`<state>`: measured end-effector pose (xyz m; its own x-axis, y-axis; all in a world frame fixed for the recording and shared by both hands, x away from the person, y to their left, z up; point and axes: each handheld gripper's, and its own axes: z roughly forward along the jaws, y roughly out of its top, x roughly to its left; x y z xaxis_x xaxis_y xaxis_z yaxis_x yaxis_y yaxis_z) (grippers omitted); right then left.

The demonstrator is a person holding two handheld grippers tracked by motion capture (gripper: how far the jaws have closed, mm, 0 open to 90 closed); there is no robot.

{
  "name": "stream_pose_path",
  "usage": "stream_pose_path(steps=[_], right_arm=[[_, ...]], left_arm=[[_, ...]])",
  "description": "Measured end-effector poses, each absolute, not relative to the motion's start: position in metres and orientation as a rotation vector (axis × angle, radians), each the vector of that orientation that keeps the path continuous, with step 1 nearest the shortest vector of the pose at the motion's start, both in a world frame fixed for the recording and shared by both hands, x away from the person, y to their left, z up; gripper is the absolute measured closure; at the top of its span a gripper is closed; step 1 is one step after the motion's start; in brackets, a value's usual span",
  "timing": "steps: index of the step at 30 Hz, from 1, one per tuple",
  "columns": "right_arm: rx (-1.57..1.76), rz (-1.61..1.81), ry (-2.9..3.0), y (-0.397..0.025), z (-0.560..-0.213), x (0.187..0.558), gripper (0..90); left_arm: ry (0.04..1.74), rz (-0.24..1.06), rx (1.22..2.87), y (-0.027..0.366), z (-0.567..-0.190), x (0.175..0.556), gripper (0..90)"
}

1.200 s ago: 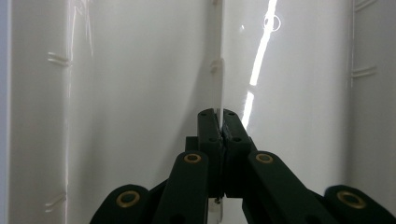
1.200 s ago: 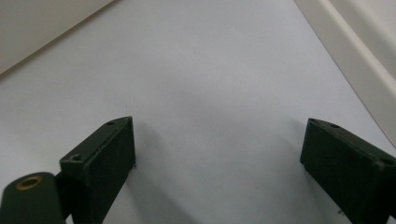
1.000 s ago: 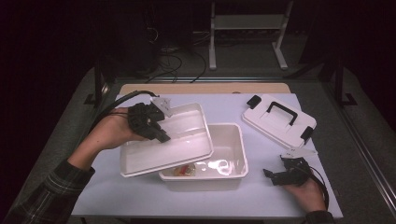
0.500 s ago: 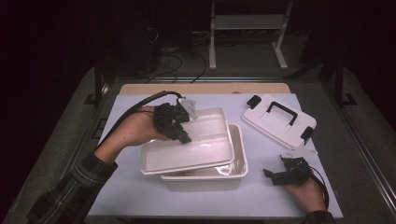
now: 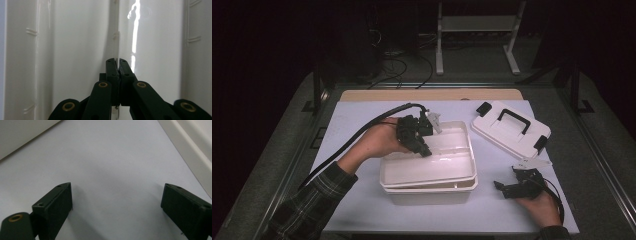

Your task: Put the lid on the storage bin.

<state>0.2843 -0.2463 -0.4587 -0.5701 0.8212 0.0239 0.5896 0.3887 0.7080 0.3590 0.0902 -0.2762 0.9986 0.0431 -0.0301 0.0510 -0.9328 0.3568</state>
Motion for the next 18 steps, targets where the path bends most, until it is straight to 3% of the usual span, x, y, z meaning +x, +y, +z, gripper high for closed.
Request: stream_pose_path(steps=[18], right_arm=[[1.231,0.97,2.324,-0.245,-0.459,0.284,9.0]], left_arm=[[0.068,-0.056,2.802,0.082,-0.306,0.36,88.5]])
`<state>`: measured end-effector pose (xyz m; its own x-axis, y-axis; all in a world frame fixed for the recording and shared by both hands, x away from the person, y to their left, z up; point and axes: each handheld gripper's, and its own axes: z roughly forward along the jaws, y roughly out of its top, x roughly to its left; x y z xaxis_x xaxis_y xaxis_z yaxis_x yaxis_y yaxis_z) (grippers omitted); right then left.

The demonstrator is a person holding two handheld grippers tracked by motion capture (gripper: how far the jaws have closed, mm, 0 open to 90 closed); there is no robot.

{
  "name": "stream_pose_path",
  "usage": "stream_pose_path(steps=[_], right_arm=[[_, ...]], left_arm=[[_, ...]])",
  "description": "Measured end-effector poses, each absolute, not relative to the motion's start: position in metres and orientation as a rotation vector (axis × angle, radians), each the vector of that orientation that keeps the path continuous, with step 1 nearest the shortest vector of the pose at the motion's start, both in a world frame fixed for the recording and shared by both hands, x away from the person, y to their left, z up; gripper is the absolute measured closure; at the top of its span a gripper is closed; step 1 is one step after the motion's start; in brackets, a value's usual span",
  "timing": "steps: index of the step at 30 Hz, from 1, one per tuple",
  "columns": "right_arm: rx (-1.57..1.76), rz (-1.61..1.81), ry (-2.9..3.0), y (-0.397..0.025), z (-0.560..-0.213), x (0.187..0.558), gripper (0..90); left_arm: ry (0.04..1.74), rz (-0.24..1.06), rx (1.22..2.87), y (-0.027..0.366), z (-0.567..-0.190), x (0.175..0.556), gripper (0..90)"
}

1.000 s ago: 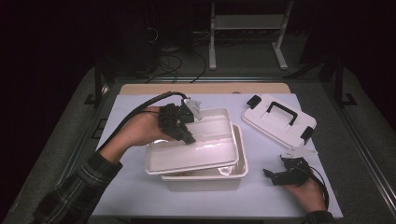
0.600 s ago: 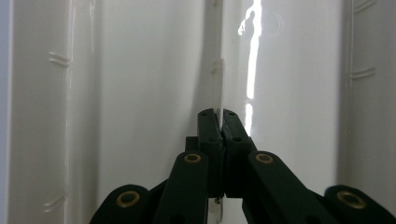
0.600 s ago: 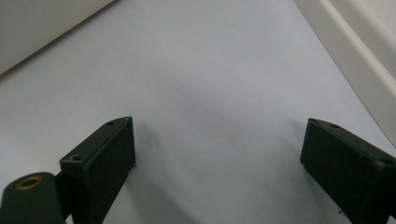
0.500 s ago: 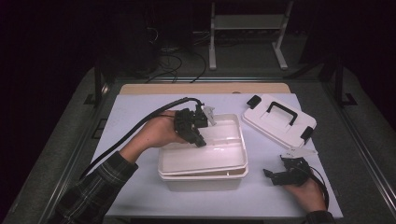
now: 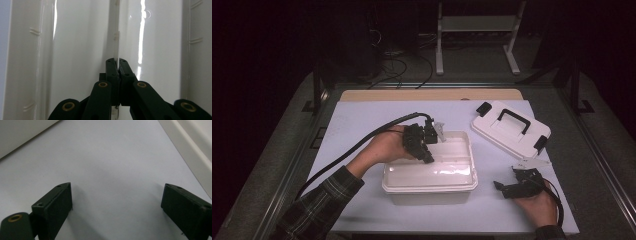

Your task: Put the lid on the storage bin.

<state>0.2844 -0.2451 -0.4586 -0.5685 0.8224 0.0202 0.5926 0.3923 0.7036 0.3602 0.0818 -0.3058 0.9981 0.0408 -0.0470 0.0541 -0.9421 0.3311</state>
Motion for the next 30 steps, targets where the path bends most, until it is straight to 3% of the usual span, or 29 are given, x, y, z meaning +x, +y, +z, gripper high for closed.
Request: stream_pose_path(steps=[3,11,14,25,30], right_arm=[[1.234,0.973,2.322,-0.245,-0.459,0.284,9.1],[1.223,0.979,2.327,-0.246,-0.458,0.285,9.9],[1.23,0.987,2.331,-0.248,-0.456,0.285,13.0],[1.207,0.988,2.322,-0.25,-0.436,0.295,13.0],[1.185,0.992,2.322,-0.25,-0.425,0.304,13.0]], left_arm=[[0.068,-0.057,2.794,0.083,-0.306,0.36,87.0],[0.13,-0.01,2.721,0.104,-0.293,0.359,47.8],[0.15,0.016,2.699,0.116,-0.288,0.358,37.1],[0.233,0.093,2.646,0.17,-0.28,0.346,19.5],[0.295,0.137,2.622,0.197,-0.279,0.338,16.4]])
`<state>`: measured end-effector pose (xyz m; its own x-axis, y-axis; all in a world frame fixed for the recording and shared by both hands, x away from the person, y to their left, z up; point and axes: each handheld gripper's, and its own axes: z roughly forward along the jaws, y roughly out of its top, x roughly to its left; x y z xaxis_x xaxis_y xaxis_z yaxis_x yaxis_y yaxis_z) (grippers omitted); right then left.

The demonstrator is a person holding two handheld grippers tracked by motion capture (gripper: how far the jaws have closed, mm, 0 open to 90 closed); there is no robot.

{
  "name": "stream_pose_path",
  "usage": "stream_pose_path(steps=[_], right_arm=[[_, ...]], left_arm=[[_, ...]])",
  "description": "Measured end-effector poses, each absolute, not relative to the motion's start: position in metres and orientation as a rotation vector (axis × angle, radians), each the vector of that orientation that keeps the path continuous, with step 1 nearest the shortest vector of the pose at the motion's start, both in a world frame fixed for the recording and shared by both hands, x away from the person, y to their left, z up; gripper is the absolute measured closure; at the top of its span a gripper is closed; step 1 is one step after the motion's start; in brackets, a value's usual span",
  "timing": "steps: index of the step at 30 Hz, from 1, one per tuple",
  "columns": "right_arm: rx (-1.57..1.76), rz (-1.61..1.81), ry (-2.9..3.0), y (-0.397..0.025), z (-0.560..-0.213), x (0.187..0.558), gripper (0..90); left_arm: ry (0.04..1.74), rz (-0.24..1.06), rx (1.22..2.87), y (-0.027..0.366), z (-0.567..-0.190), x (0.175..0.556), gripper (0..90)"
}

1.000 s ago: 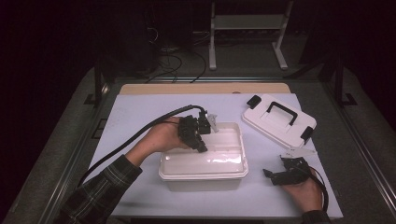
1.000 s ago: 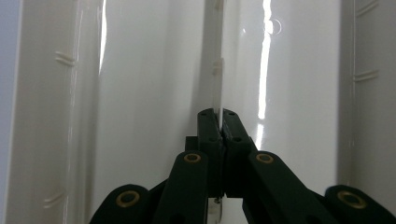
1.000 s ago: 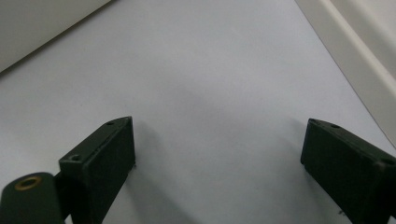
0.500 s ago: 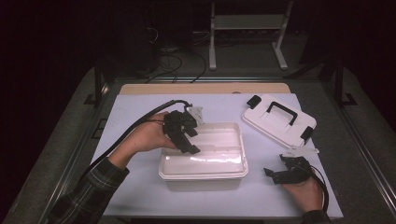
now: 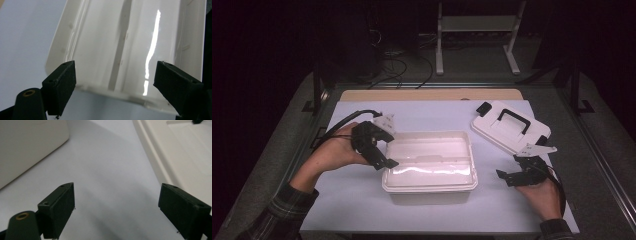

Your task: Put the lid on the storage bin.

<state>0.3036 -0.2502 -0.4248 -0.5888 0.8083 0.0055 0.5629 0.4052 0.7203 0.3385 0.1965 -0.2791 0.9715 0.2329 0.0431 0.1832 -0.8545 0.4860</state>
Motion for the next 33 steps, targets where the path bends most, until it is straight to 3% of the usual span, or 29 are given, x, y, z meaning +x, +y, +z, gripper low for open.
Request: stream_pose_path(steps=[13,20,33], right_arm=[[1.169,0.985,2.307,-0.253,-0.403,0.333,12.9],[1.164,0.967,2.316,-0.255,-0.394,0.35,12.8],[1.121,0.867,2.339,-0.259,-0.378,0.383,12.9]], left_arm=[[0.522,0.251,2.537,0.259,-0.311,0.322,15.2],[0.596,0.32,2.523,0.274,-0.347,0.315,13.1],[0.704,0.314,2.502,0.285,-0.408,0.304,9.7]])
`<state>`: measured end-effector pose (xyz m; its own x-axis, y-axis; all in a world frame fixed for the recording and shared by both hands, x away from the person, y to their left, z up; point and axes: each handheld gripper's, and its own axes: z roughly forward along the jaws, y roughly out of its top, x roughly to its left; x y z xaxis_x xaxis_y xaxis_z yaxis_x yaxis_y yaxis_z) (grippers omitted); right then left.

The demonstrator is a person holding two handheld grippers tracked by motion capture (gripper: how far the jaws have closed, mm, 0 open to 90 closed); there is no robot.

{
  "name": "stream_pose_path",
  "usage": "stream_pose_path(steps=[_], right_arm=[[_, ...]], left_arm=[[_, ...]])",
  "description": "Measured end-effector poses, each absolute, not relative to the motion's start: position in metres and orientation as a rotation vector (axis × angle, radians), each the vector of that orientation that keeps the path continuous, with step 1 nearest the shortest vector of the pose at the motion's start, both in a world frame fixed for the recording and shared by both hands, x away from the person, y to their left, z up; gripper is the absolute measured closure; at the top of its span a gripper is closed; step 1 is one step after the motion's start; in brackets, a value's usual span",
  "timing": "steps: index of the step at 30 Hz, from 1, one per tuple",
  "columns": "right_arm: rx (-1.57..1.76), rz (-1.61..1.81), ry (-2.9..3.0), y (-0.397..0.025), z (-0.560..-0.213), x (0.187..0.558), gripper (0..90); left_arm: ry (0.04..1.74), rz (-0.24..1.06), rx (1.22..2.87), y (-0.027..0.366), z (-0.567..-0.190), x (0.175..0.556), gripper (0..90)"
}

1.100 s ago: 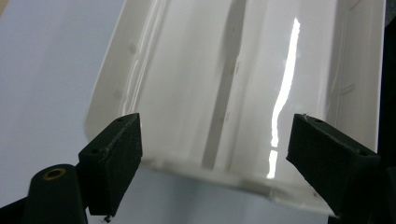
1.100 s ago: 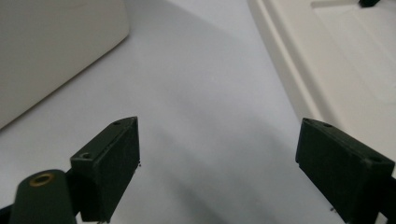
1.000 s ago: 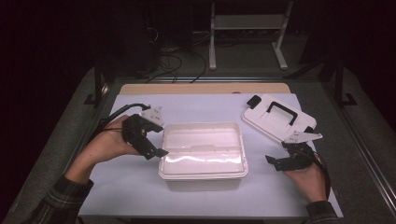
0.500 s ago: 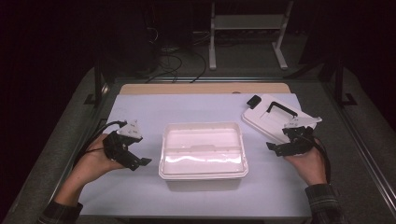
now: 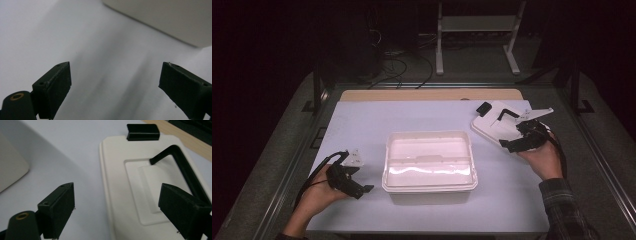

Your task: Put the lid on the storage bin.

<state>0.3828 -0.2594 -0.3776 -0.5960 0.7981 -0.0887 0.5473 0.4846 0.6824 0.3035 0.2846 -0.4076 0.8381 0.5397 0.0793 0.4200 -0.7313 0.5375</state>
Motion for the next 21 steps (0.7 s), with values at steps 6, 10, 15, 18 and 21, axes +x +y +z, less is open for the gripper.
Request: stream_pose_path(steps=[6,10,15,18,21], right_arm=[[1.119,0.812,2.355,-0.263,-0.372,0.405,13.0],[1.118,0.777,2.368,-0.266,-0.37,0.422,13.4],[1.125,0.732,2.408,-0.272,-0.367,0.444,13.7],[1.137,0.724,2.435,-0.277,-0.368,0.457,13.7],[1.161,0.719,2.456,-0.283,-0.37,0.469,14.1]], left_arm=[[0.731,0.292,2.499,0.293,-0.427,0.3,7.5],[0.745,0.291,2.489,0.299,-0.435,0.298,4.6],[0.744,0.282,2.424,0.307,-0.44,0.294,2.4],[0.751,0.267,2.378,0.311,-0.444,0.294,2.3],[0.737,0.274,2.341,0.315,-0.447,0.292,2.1]])
